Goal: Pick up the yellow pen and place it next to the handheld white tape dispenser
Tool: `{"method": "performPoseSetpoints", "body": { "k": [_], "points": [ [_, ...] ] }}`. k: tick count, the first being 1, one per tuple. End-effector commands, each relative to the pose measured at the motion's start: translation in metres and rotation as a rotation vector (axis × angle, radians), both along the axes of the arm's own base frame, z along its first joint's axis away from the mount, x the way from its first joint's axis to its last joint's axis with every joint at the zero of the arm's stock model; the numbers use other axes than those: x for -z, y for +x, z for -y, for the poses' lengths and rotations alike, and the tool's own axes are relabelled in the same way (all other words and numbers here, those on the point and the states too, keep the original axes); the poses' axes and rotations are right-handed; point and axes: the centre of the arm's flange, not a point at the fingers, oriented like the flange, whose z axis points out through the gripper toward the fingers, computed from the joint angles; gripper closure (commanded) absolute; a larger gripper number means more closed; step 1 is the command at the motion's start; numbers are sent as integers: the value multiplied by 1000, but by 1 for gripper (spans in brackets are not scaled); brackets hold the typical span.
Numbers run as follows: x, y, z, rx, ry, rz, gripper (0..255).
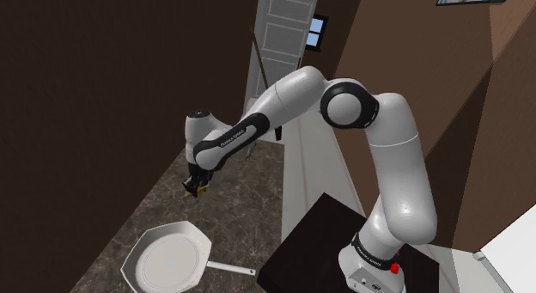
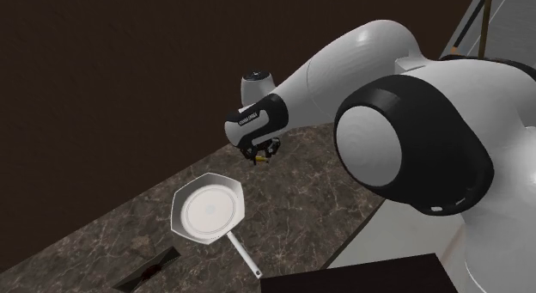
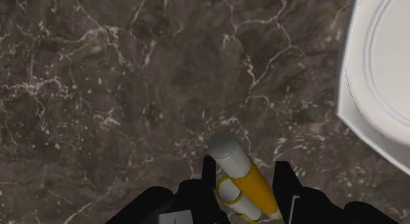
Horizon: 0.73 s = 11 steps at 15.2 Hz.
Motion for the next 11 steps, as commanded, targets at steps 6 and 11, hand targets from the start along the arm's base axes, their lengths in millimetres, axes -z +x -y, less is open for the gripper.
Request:
{"method": "performPoseSetpoints", "body": {
  "k": [6, 11],
  "points": [
    [-38, 0, 0, 0, 0, 0, 255],
    [-65, 0, 0, 0, 0, 0, 255]
  ]
}}
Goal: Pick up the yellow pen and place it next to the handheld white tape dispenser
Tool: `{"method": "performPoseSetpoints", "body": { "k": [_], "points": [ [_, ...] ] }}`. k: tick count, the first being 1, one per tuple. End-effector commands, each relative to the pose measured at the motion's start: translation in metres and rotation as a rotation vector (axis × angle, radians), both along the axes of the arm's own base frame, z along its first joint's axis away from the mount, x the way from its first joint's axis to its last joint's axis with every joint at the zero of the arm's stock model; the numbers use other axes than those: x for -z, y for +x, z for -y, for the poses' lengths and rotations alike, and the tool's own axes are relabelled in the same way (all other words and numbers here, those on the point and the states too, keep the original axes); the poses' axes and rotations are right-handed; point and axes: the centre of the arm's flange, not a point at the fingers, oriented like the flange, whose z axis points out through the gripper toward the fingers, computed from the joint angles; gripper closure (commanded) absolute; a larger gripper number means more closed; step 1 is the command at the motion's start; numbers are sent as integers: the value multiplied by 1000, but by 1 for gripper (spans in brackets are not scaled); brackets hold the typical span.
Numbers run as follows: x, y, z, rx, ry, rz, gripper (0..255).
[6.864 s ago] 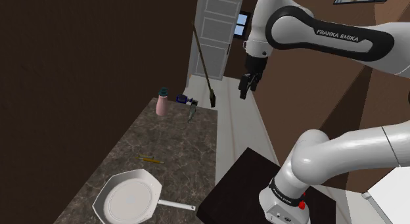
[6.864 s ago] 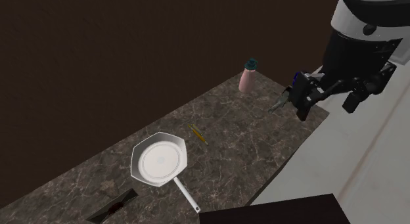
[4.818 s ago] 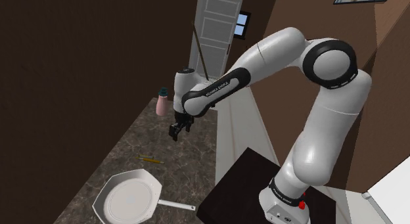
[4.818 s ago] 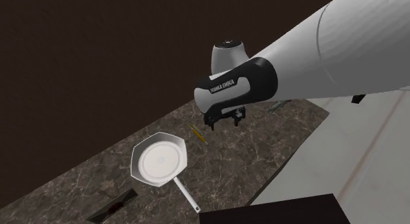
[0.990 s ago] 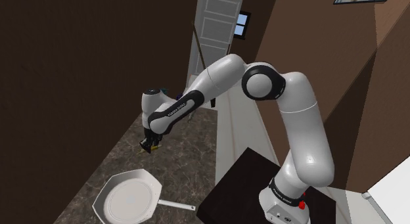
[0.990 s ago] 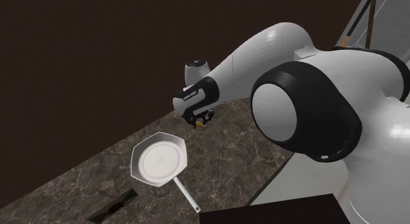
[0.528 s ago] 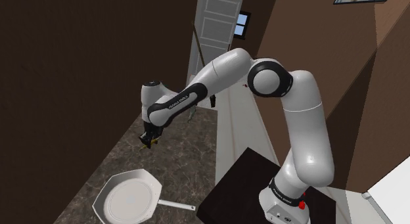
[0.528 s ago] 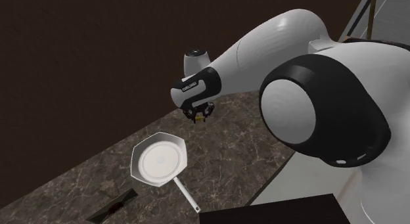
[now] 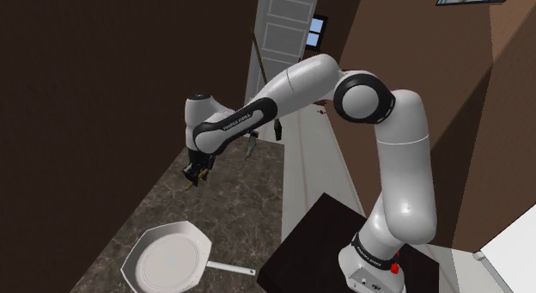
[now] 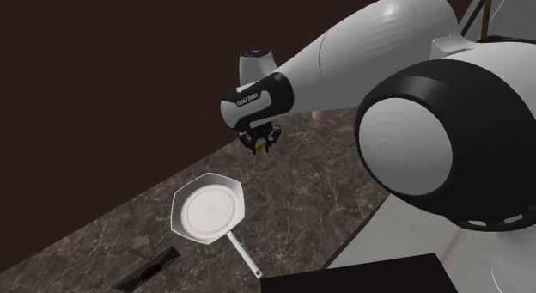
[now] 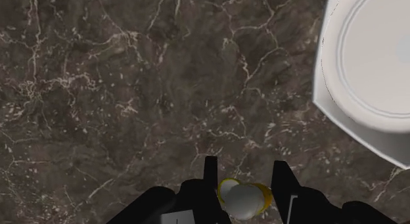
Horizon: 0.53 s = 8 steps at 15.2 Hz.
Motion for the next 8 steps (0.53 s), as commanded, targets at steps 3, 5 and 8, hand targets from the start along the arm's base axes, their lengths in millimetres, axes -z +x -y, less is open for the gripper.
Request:
{"method": "performPoseSetpoints", "body": {
  "k": [3, 5, 8],
  "points": [
    [-22, 0, -1, 0, 0, 0, 255],
    [-32, 0, -1, 0, 0, 0, 255],
    [-33, 7, 25, 0, 0, 0, 255]
  ]
}}
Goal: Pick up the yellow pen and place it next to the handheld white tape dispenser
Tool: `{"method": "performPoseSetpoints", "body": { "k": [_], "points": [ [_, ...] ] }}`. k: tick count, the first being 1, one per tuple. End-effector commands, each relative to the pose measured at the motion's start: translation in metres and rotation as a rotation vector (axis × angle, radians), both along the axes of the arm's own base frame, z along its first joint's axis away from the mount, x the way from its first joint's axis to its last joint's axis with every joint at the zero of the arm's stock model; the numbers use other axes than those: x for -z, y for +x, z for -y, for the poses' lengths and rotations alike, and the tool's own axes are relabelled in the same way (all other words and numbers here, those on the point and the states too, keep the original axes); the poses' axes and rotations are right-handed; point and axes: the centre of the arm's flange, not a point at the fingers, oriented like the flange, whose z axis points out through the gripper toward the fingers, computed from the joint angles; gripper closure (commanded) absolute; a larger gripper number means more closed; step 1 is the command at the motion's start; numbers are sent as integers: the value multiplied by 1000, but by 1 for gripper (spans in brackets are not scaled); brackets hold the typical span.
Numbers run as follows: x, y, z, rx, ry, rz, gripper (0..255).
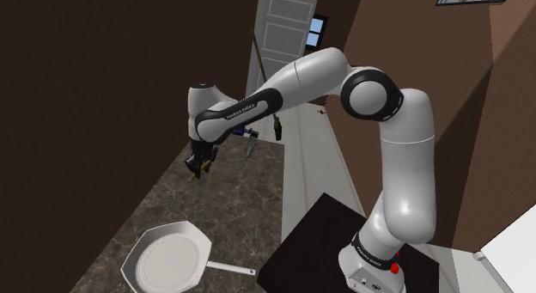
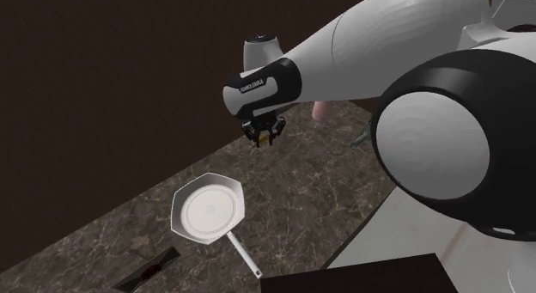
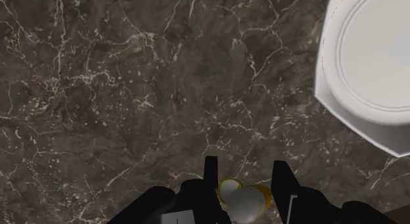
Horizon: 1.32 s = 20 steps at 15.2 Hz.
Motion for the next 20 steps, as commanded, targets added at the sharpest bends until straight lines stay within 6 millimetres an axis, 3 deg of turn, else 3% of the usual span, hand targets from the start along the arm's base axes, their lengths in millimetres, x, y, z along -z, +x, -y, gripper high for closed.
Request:
{"method": "performPoseSetpoints", "body": {
  "k": [1, 20],
  "points": [
    [-1, 7, 24, 0, 0, 0, 255],
    [-1, 74, 266, 0, 0, 0, 255]
  ]
}}
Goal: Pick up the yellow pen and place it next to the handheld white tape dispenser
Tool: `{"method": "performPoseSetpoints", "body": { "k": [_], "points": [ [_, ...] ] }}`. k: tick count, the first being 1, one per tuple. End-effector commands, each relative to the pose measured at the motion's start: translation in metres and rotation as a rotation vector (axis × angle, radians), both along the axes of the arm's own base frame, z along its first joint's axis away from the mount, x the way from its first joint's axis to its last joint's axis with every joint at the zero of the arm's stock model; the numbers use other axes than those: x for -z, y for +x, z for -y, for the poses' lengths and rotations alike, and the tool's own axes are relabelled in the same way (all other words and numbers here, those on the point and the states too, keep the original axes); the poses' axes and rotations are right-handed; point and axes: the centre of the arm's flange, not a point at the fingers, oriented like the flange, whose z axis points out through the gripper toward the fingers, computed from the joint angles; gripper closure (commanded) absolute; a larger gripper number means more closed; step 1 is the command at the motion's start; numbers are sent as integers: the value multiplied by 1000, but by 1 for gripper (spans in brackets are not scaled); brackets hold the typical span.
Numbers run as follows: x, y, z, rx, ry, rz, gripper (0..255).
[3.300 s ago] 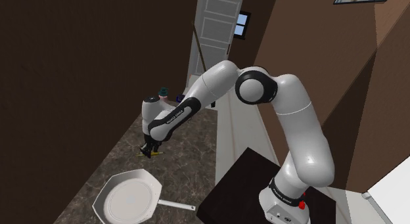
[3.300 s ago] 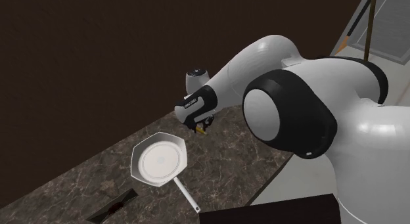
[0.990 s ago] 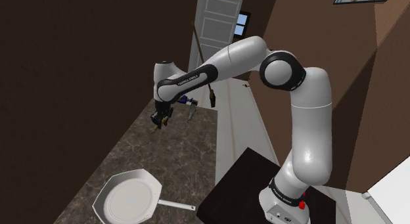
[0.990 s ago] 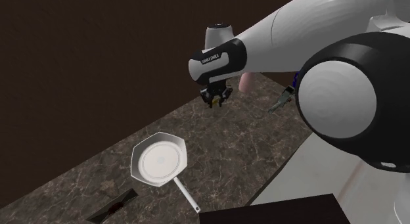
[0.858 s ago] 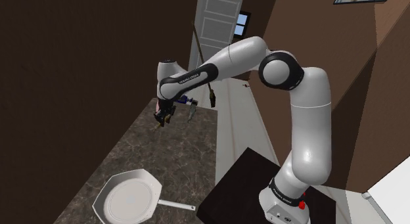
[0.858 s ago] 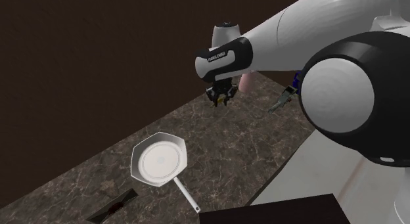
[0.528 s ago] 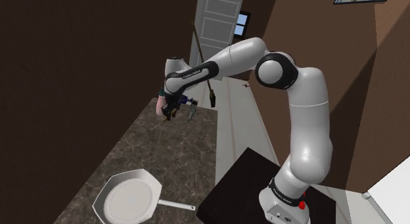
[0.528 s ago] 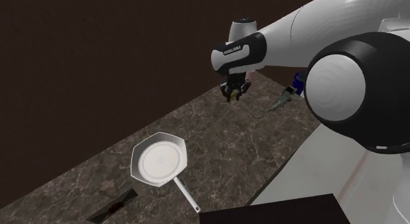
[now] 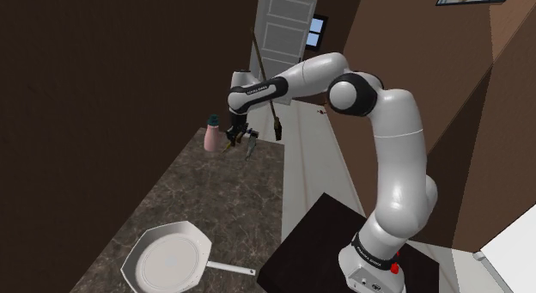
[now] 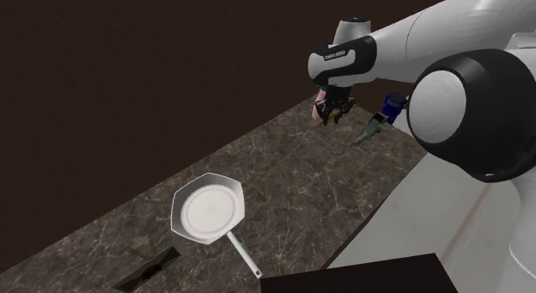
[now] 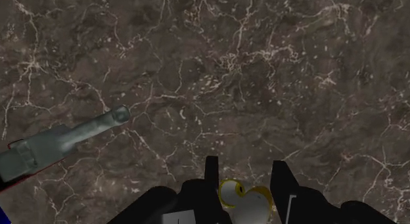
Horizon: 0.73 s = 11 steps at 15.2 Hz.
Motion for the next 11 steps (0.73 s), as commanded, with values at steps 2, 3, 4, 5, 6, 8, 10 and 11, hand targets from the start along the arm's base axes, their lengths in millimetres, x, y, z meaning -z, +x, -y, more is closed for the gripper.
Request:
{"method": "performPoseSetpoints", "body": {
  "k": [2, 3, 4, 5, 6, 8, 10, 11],
  "points": [
    [2, 14, 49, -1, 0, 0, 255],
    [7, 14, 49, -1, 0, 0, 255],
    [13, 14, 49, -1, 0, 0, 255],
    [18, 14, 49, -1, 0, 0, 255],
    [23, 14, 49, -1, 0, 0, 255],
    [34, 14, 49, -1, 0, 0, 255],
    [44, 14, 49, -1, 0, 0, 255],
    [50, 14, 49, -1, 0, 0, 255]
  ]
}}
